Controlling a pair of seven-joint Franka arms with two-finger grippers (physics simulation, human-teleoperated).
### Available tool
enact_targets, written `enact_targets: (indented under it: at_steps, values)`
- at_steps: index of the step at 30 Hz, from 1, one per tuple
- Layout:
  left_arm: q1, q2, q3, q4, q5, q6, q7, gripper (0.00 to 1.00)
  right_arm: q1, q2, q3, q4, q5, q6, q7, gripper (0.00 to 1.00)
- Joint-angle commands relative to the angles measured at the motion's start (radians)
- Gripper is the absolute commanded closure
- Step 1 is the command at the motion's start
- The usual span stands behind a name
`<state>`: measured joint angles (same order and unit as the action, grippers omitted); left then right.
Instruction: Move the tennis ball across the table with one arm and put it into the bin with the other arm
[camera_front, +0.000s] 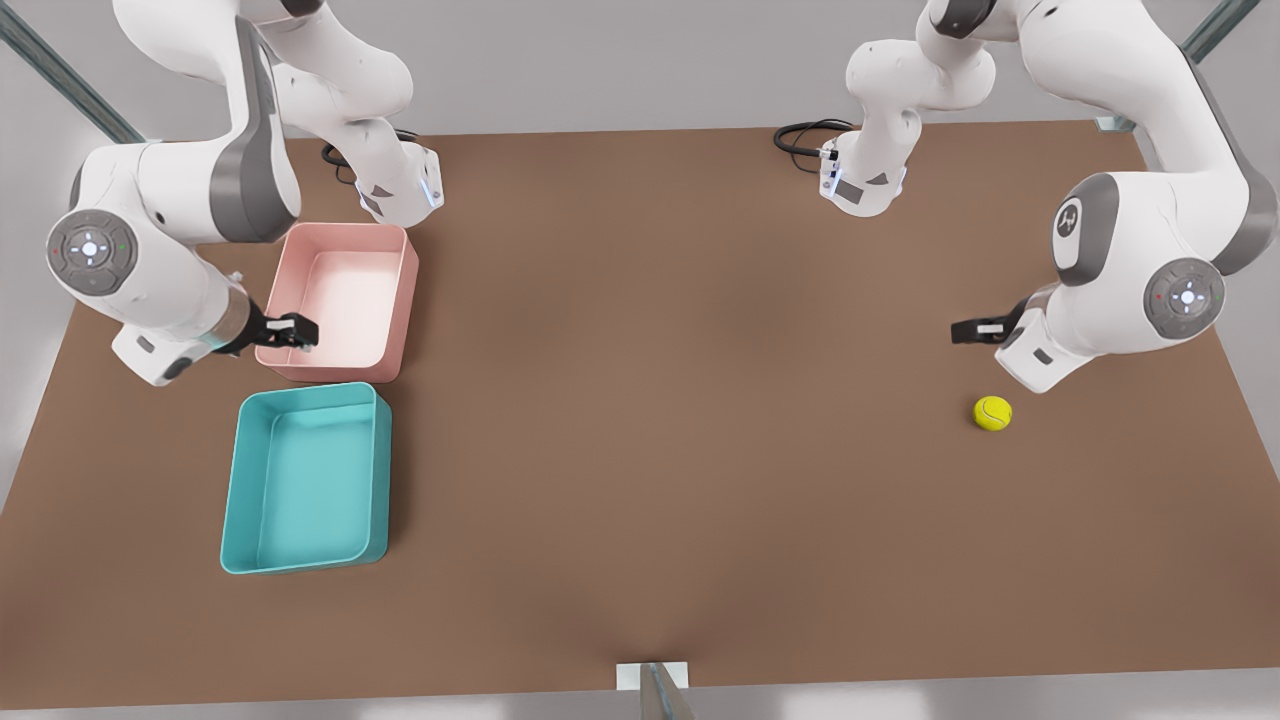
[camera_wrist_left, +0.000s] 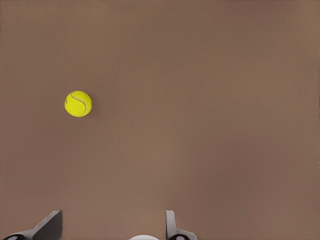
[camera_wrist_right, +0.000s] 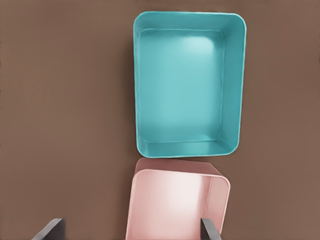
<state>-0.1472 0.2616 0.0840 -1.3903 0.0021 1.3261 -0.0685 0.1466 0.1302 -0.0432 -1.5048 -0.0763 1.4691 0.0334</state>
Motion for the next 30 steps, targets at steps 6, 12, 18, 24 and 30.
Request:
enact_targets:
  at_steps: [6,12,18,24,30]
  values:
    - [0.020,0.068,0.019,-0.009,0.042,0.062,0.214,0.79,-0.007,0.017,-0.010,-0.008,0.001,0.063,0.034,0.00]
    - [0.219,0.215,0.028,-0.130,-0.039,0.488,1.273,0.79,0.001,0.023,-0.009,0.038,0.001,0.048,-0.029,0.00]
    - [0.345,0.278,0.030,-0.249,-0.040,0.685,2.194,0.79,0.005,0.035,-0.001,0.055,-0.005,0.042,-0.038,0.00]
    - [0.383,0.285,0.048,-0.470,0.029,1.035,2.434,0.79,0.005,0.037,0.000,0.049,-0.003,0.042,-0.056,0.00]
    - [0.379,0.301,0.048,-0.480,0.153,1.029,2.202,0.79,0.019,0.039,0.000,0.048,-0.003,0.040,-0.052,0.00]
